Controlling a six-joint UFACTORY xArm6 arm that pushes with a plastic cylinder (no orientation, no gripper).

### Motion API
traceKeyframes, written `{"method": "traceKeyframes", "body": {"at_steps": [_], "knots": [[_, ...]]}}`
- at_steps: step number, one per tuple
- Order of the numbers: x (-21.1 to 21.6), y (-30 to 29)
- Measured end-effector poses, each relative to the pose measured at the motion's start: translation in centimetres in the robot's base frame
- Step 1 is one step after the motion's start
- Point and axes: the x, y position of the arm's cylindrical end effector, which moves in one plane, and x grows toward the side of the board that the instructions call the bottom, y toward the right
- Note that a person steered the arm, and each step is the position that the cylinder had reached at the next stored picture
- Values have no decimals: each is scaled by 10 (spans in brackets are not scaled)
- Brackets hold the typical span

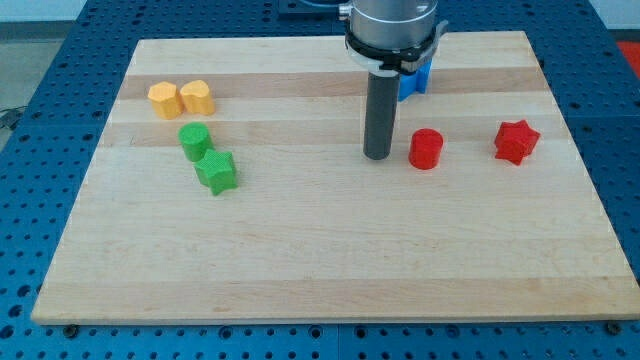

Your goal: Push the red circle to the left side of the red star

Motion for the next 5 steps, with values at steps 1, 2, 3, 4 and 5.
{"method": "traceKeyframes", "body": {"at_steps": [1, 2, 3, 4, 5], "knots": [[3, 9], [18, 9], [8, 21], [-10, 69], [-11, 72]]}}
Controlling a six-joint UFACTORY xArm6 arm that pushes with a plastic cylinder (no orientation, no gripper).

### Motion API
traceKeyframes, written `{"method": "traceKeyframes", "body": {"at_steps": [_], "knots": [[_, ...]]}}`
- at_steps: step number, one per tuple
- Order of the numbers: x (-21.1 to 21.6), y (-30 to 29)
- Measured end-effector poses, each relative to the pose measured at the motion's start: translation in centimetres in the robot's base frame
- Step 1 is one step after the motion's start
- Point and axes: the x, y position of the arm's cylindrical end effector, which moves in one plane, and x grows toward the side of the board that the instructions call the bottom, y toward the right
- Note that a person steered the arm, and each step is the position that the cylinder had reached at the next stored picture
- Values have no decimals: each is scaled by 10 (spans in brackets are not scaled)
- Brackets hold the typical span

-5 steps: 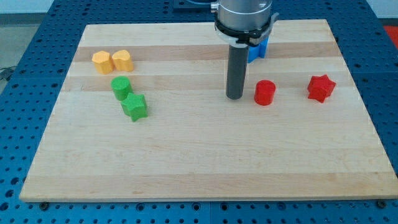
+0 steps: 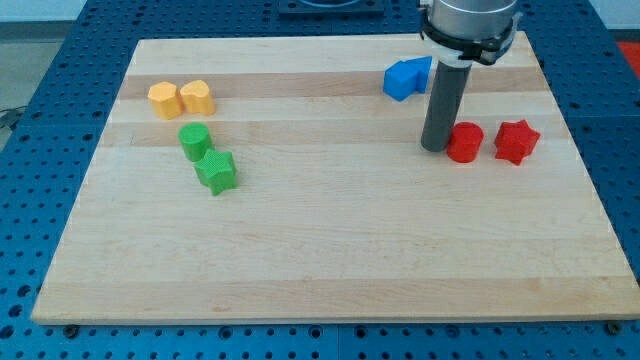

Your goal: Push the red circle to the left side of the red star

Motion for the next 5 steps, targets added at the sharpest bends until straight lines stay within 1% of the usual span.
{"method": "traceKeyframes", "body": {"at_steps": [1, 2, 5], "knots": [[0, 2], [0, 20], [4, 9]]}}
